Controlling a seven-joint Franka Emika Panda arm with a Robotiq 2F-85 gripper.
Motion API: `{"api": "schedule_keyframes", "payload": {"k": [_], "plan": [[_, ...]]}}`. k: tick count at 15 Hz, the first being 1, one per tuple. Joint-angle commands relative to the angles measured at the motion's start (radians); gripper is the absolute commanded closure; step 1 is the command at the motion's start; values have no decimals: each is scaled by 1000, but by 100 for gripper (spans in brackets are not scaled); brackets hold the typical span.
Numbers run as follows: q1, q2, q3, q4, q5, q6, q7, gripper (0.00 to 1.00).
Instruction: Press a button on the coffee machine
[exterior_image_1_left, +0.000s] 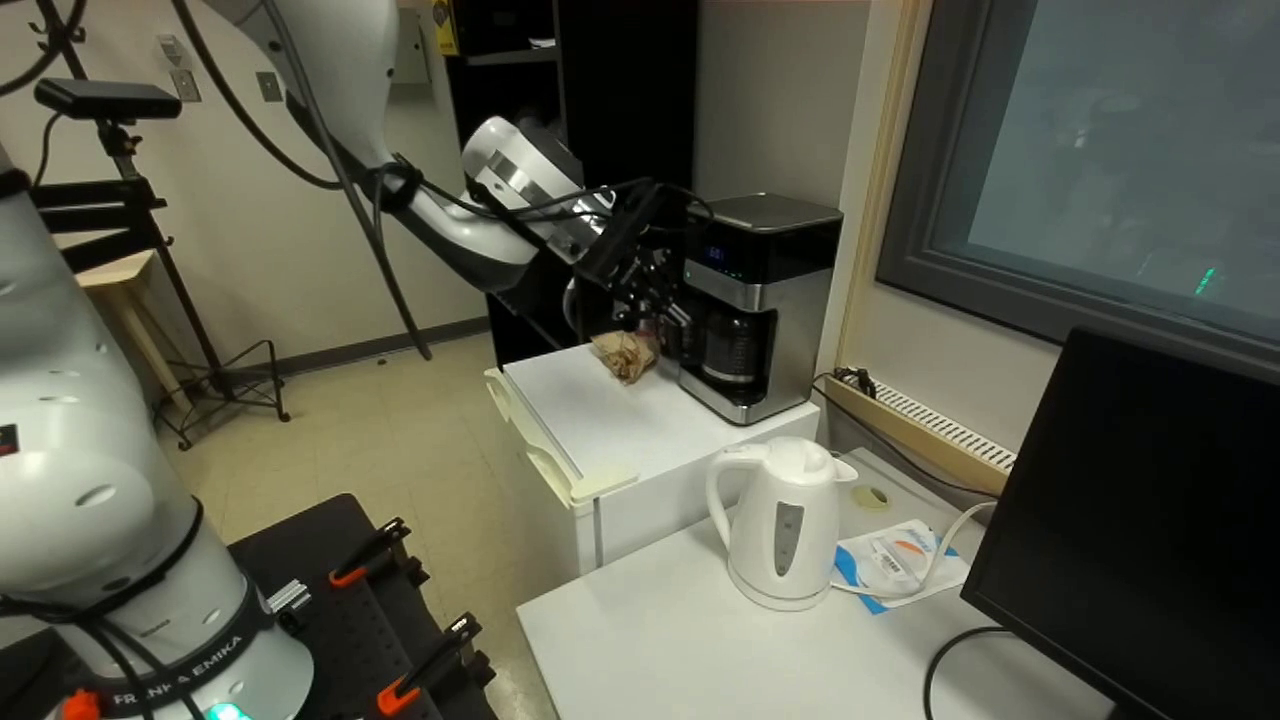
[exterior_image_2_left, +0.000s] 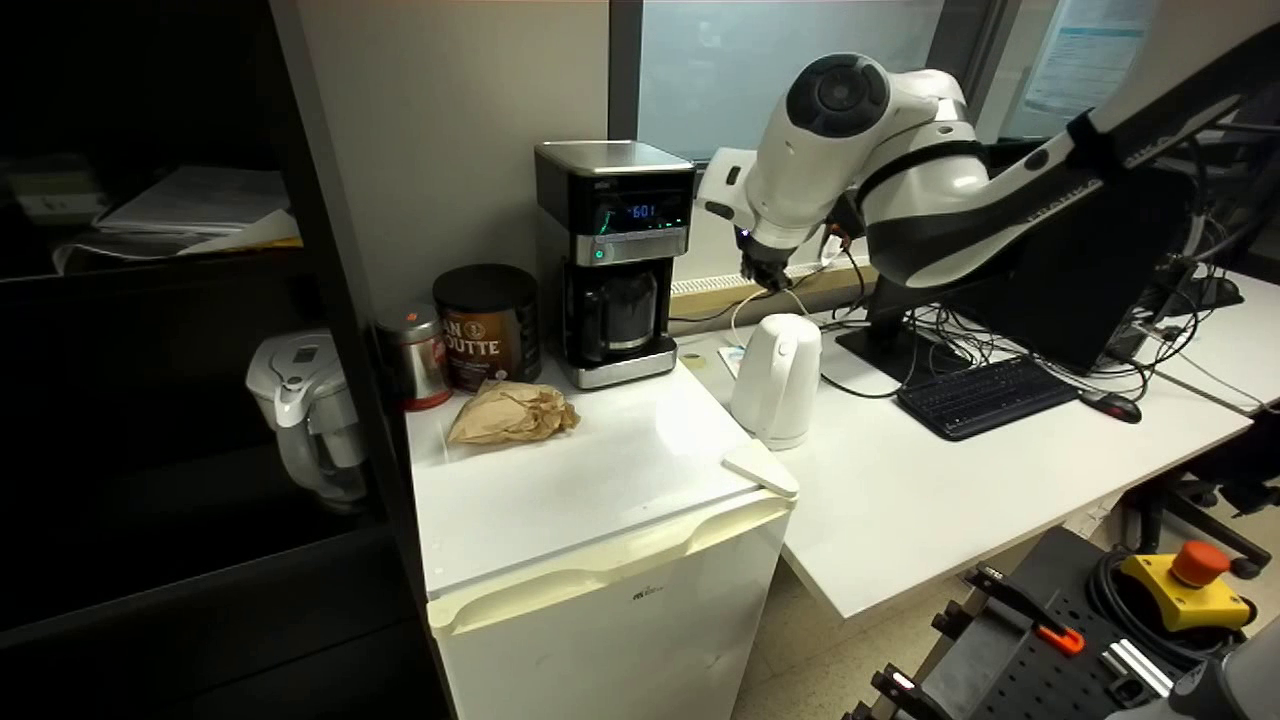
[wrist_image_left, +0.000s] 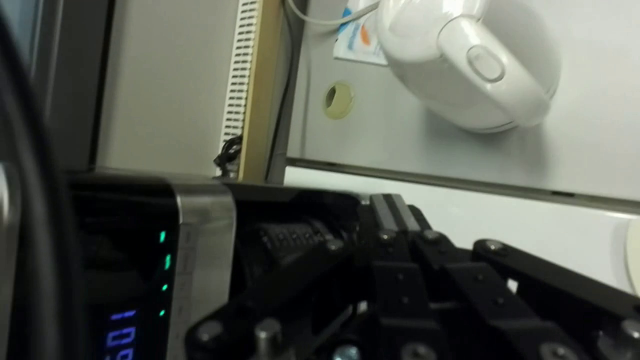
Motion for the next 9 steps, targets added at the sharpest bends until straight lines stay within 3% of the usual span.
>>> {"api": "schedule_keyframes", "payload": {"k": [1,5,9], "plan": [[-3,53,-5,67,-207,170,198,100],[1,109,2,151,-468,297,408,100],[0,178,14,236,-639,349,558,100]]}}
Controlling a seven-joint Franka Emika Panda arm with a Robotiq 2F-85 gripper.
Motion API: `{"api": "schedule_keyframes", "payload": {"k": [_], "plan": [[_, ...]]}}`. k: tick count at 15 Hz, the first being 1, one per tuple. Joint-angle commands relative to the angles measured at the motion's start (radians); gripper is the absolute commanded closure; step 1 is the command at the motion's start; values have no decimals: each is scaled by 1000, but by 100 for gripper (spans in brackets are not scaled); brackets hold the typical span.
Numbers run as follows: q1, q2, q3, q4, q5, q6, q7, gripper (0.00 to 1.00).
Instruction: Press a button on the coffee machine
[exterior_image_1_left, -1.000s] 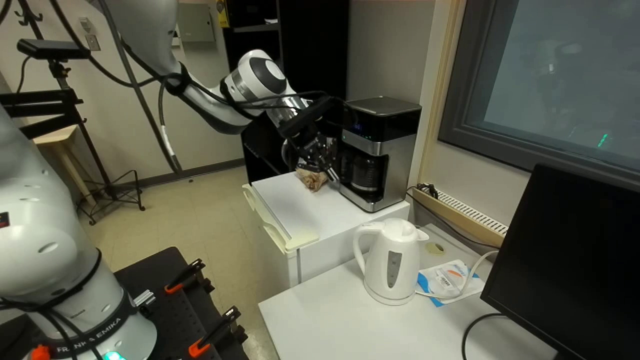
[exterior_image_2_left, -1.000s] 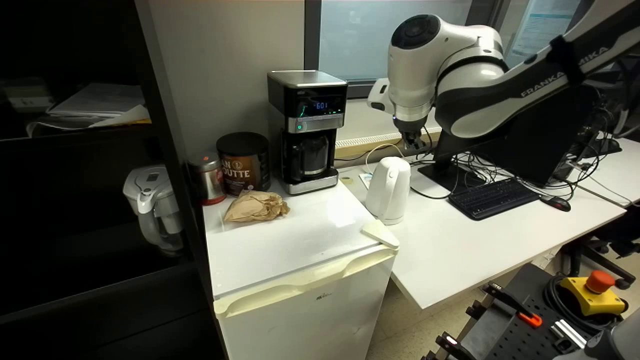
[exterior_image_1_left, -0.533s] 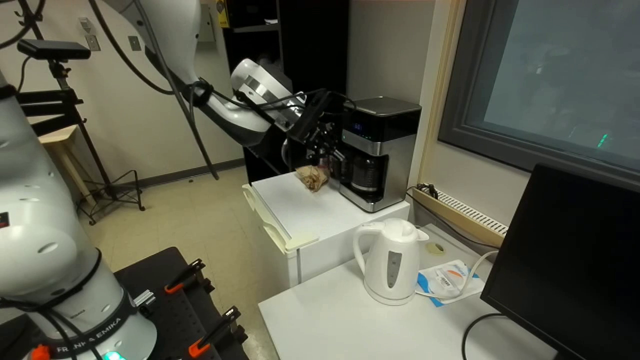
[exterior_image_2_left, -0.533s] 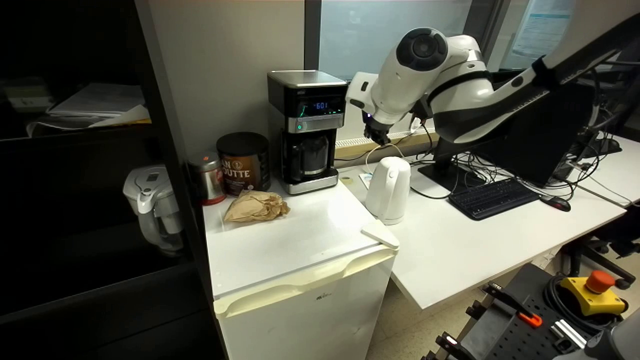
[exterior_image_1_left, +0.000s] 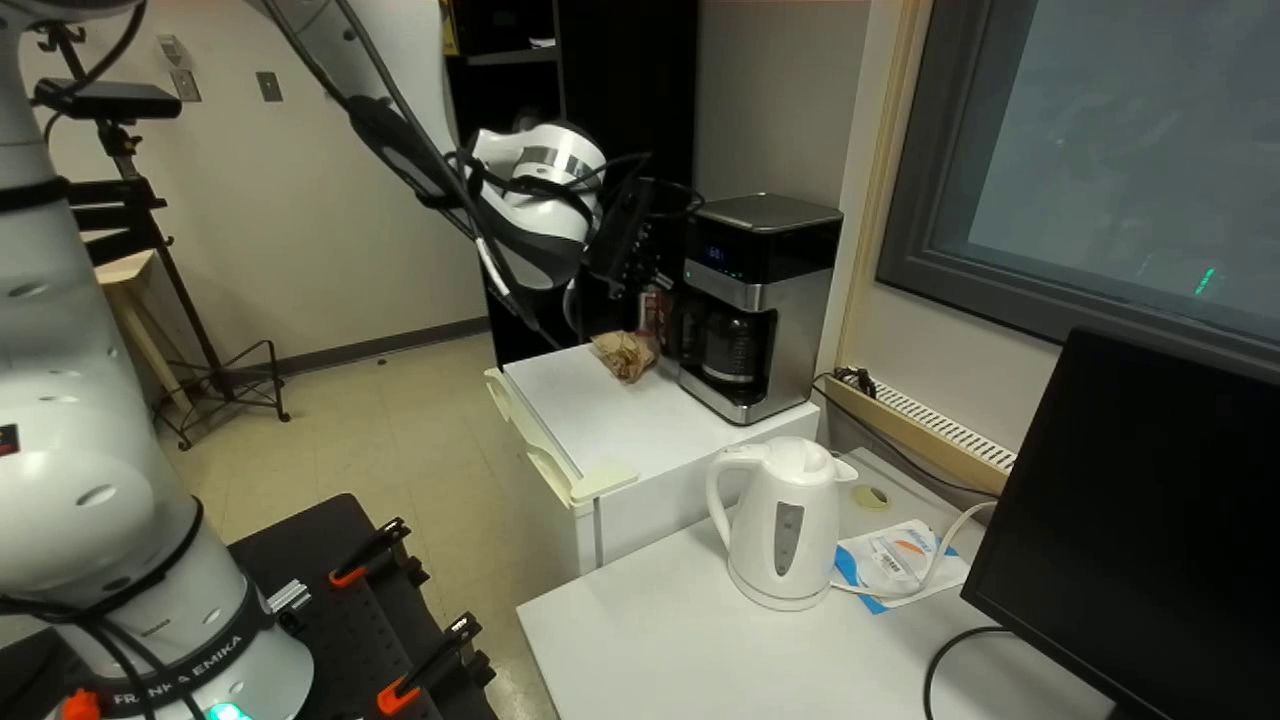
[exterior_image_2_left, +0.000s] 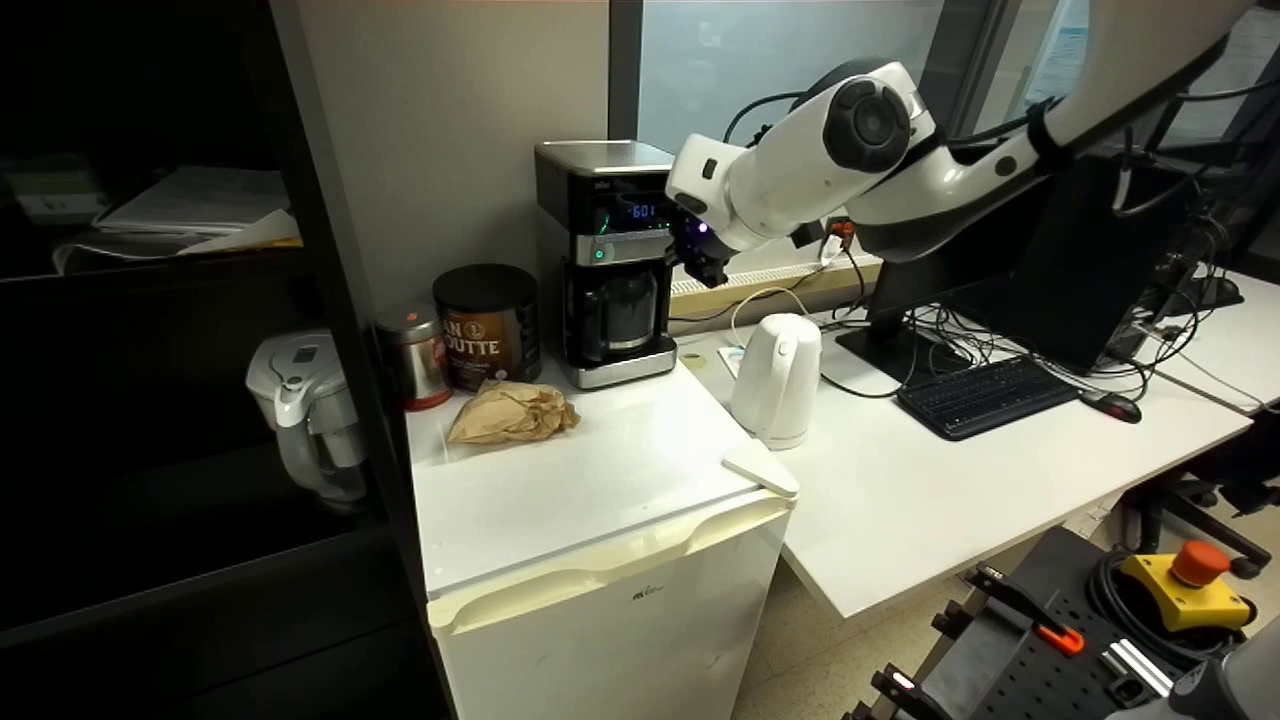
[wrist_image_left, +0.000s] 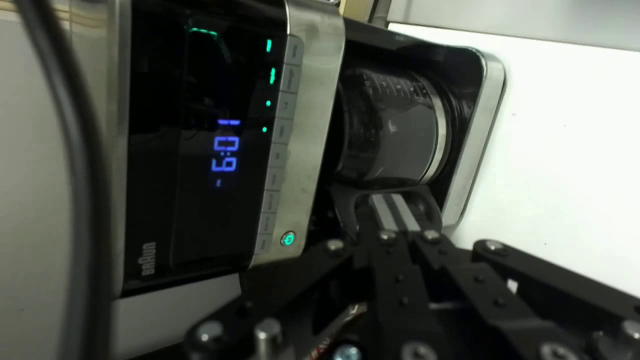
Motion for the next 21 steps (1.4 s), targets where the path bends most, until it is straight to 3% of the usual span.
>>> {"api": "schedule_keyframes", "payload": {"k": [1,13,21], "plan": [[-5,94,13,111,-140,56,130,100],[-16,265,70,290,-350,61,298,100],[-16,269,108,309,-511,-51,427,100]]}}
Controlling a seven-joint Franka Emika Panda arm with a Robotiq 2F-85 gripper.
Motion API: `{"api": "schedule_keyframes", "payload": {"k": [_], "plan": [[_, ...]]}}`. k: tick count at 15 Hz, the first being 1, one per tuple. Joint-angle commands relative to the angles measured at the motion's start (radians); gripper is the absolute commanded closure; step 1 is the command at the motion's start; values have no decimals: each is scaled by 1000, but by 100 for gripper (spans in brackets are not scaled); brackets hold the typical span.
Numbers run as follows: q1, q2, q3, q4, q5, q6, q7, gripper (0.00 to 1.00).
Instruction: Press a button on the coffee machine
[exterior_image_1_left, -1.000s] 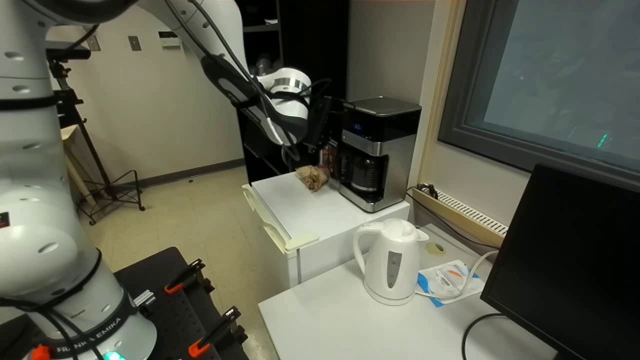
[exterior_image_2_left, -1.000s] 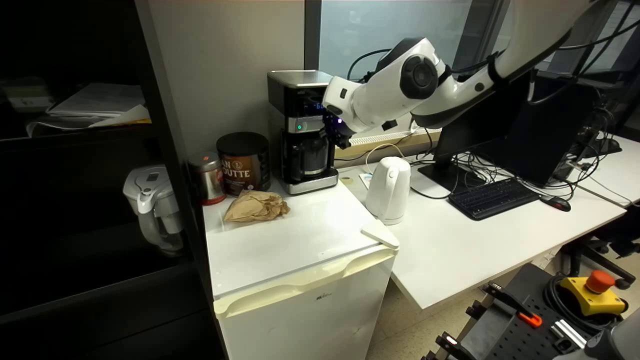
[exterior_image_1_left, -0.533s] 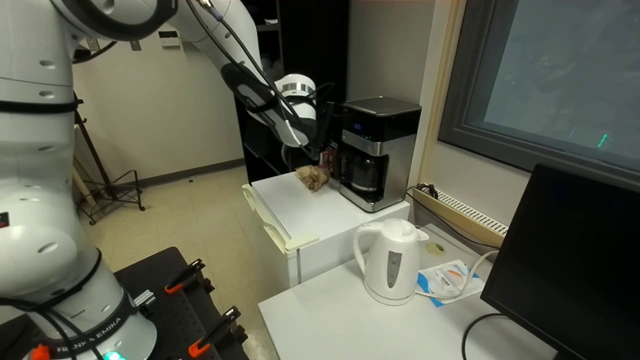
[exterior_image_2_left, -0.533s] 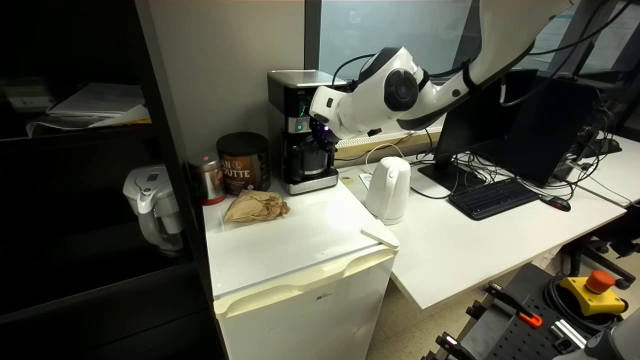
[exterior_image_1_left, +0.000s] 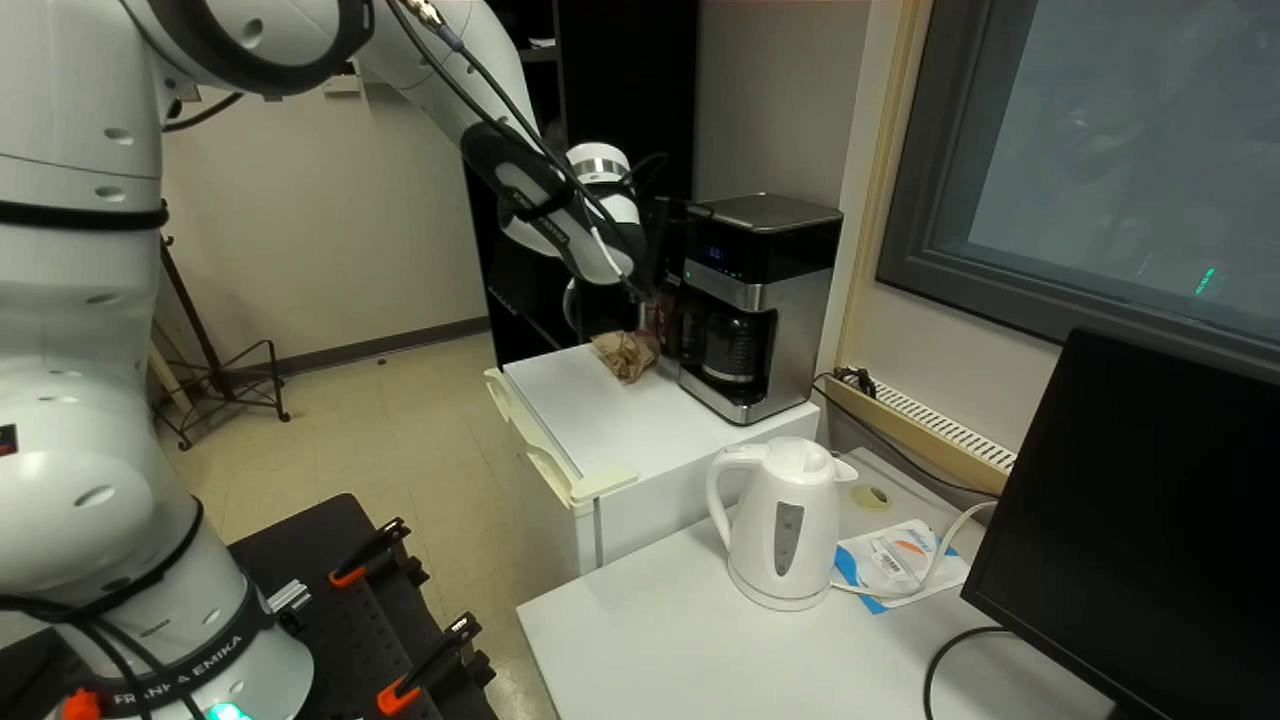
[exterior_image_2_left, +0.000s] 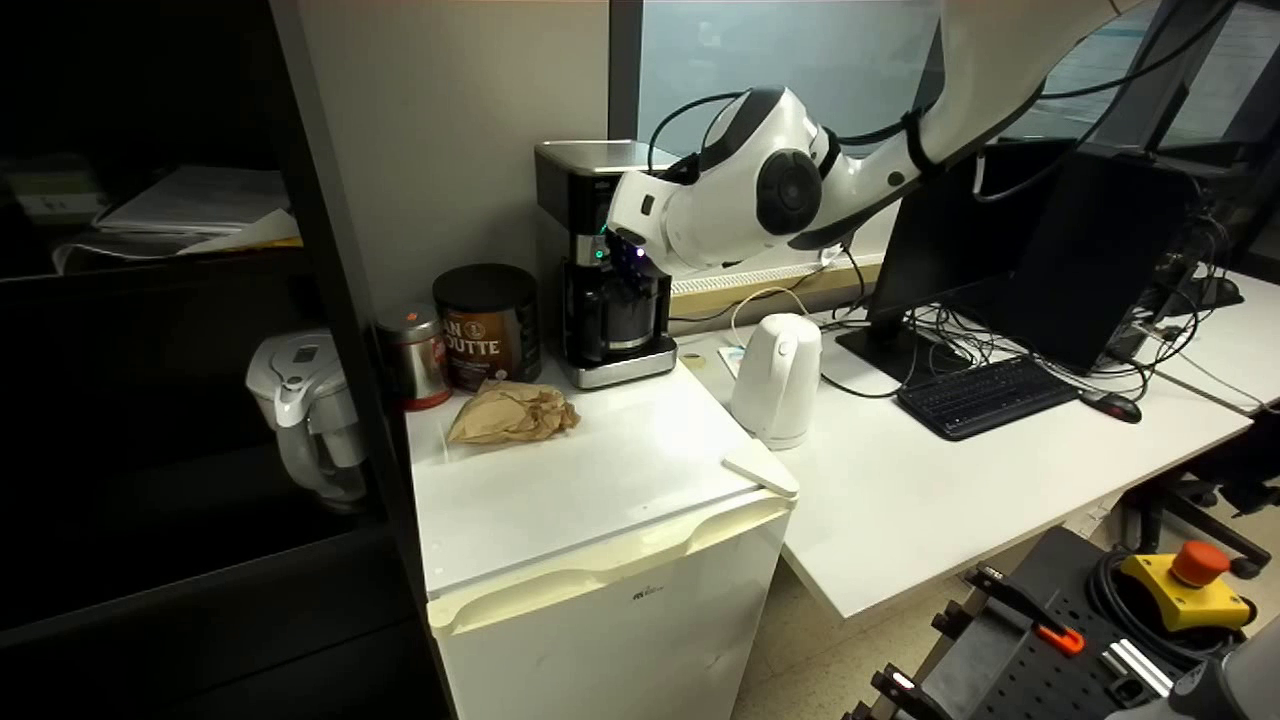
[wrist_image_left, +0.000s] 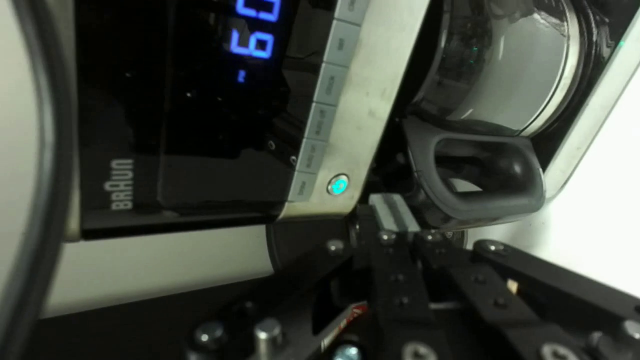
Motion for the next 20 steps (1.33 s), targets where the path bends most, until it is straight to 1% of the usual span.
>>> {"api": "schedule_keyframes", "payload": {"k": [1,5,14,20], "plan": [[-6,7,28,13,-87,-67,77,100],[-6,13,30,8,-114,-101,107,100],[-9,38,33,27,-136,-119,126,100],[-8,42,44,37,-183,-139,156,100]]}}
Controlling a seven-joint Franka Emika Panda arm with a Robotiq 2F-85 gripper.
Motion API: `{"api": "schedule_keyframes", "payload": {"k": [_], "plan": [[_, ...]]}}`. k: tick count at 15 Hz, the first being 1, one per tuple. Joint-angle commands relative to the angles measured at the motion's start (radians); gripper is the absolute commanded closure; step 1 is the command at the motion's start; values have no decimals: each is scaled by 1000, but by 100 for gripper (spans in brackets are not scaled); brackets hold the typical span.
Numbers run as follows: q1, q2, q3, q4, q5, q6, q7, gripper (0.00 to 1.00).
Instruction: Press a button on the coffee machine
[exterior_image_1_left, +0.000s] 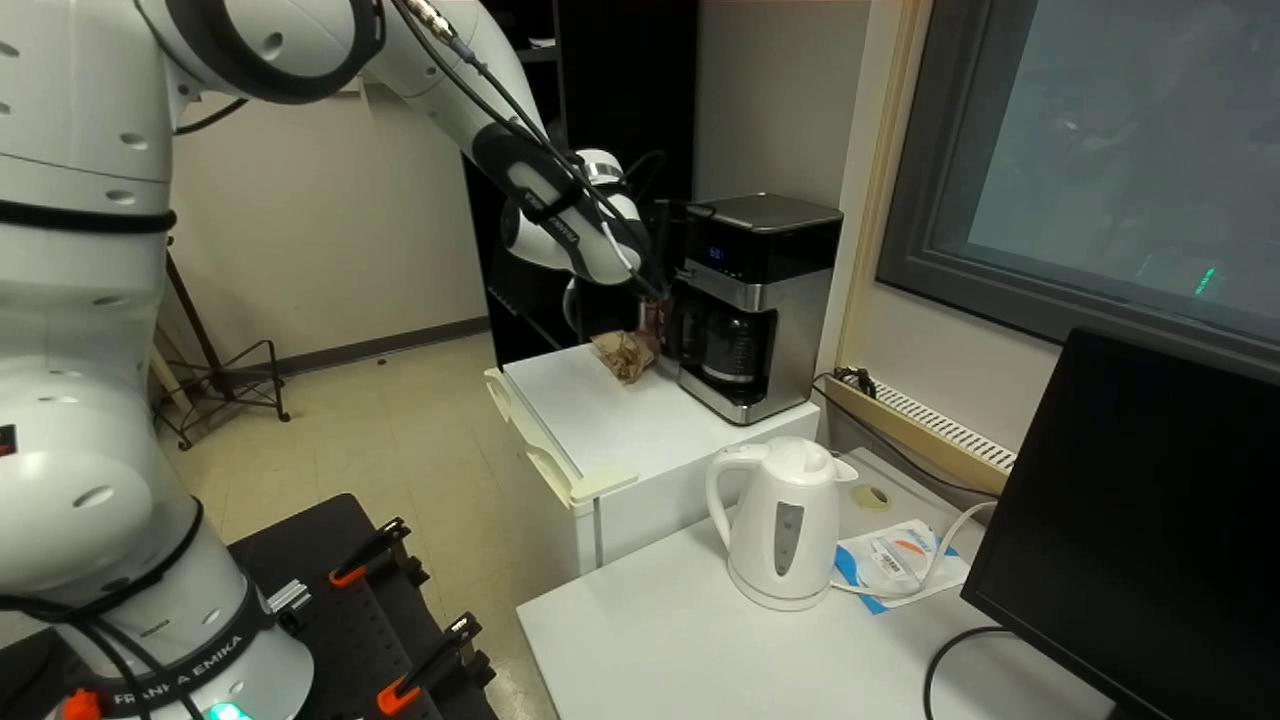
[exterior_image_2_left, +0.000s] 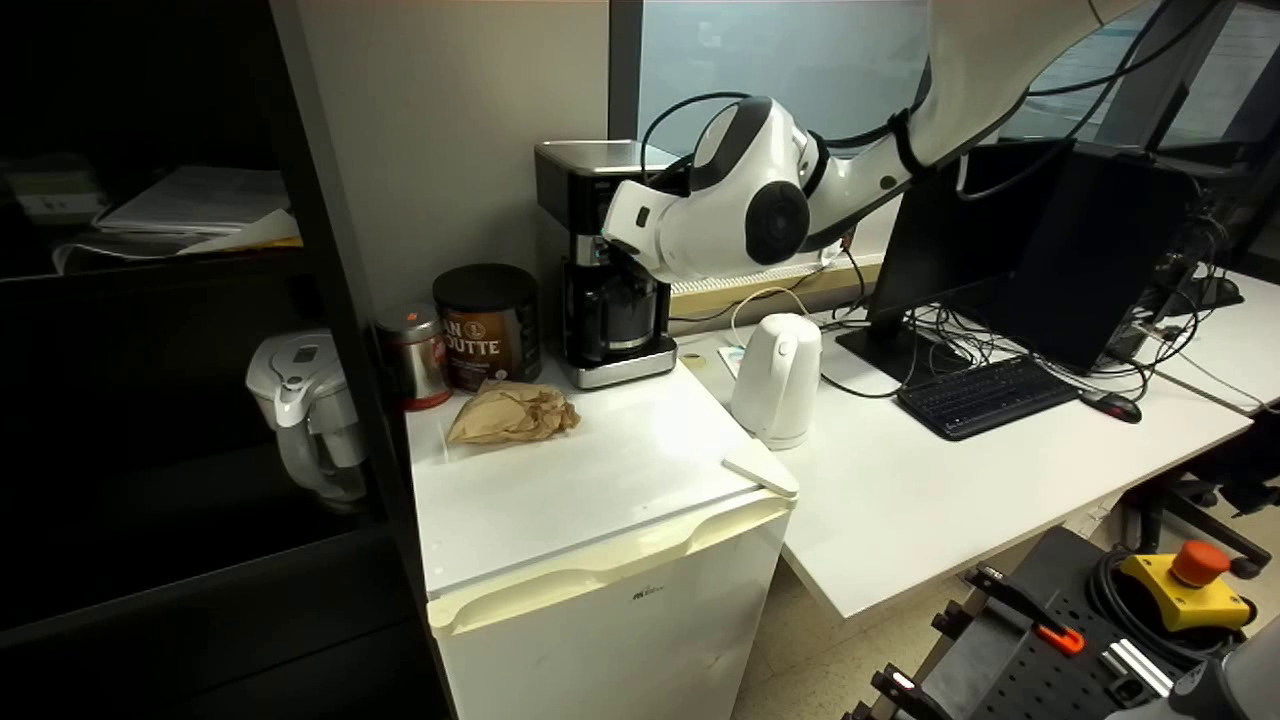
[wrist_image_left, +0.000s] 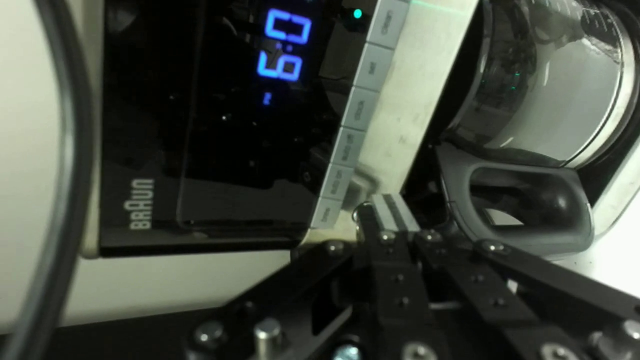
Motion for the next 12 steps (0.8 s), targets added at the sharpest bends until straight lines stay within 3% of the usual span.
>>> {"api": "schedule_keyframes", "payload": {"k": [1,12], "plan": [[-4,19,17,31,-52,-18,39,100],[-8,26,22,41,-104,-23,97,100]]}}
